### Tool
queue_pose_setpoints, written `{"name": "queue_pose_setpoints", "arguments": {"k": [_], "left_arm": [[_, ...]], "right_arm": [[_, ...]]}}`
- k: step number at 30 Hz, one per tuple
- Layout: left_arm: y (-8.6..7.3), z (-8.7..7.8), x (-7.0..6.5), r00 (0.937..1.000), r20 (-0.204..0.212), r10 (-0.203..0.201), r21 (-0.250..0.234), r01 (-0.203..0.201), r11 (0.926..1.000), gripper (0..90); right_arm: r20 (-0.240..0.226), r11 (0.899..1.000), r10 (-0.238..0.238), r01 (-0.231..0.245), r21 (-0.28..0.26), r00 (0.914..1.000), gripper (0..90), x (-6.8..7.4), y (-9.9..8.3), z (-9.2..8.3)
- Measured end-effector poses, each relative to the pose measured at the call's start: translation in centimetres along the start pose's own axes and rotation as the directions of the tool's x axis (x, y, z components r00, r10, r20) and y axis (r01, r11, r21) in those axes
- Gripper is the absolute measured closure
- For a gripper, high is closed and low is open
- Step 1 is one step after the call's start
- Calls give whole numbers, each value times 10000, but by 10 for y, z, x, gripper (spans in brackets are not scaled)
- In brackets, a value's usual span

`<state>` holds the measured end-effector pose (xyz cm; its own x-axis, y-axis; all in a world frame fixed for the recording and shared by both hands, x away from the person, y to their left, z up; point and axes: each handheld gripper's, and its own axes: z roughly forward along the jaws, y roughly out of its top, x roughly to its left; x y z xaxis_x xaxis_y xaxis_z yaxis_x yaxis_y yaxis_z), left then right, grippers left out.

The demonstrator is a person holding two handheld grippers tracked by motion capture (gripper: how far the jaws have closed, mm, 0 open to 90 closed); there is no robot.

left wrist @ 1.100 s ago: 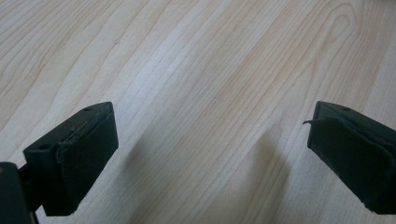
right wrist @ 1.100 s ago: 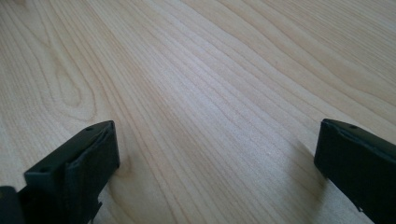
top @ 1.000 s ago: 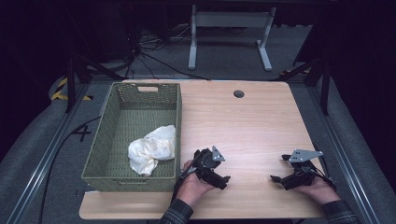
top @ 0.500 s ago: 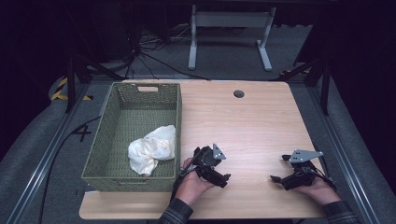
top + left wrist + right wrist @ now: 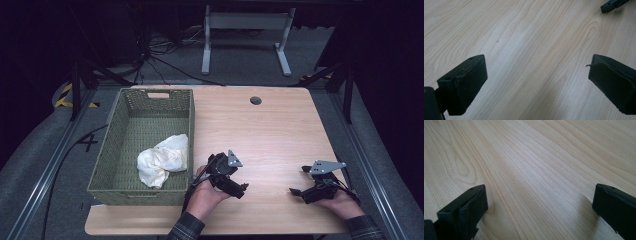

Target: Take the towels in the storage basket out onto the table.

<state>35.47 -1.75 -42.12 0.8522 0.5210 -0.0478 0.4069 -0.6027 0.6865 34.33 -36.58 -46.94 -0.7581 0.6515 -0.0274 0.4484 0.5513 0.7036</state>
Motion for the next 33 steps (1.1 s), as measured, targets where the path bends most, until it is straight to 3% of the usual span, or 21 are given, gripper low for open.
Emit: {"name": "queue_pose_setpoints", "arguments": {"k": [10,14,22,24,33], "left_arm": [[6,-8,1,9998,179,-113,-247,118,9996,25],[10,-12,1,9998,182,40,-207,-36,9998,26],[17,-18,4,9988,497,-30,-303,45,9995,25],[20,-21,4,9990,450,77,-181,-69,9998,25],[28,-43,15,9996,274,105,-609,-88,9981,26]], "right_arm": [[-32,10000,-49,49,2,10000,1,-1,0,0],[-15,10000,-24,24,-3,10000,1,0,0,0],[-33,10000,-47,47,6,10000,1,0,1,0],[-31,10000,-50,50,2,10000,1,0,1,0],[-24,10000,-46,46,-7,10000,1,0,0,0]]}}
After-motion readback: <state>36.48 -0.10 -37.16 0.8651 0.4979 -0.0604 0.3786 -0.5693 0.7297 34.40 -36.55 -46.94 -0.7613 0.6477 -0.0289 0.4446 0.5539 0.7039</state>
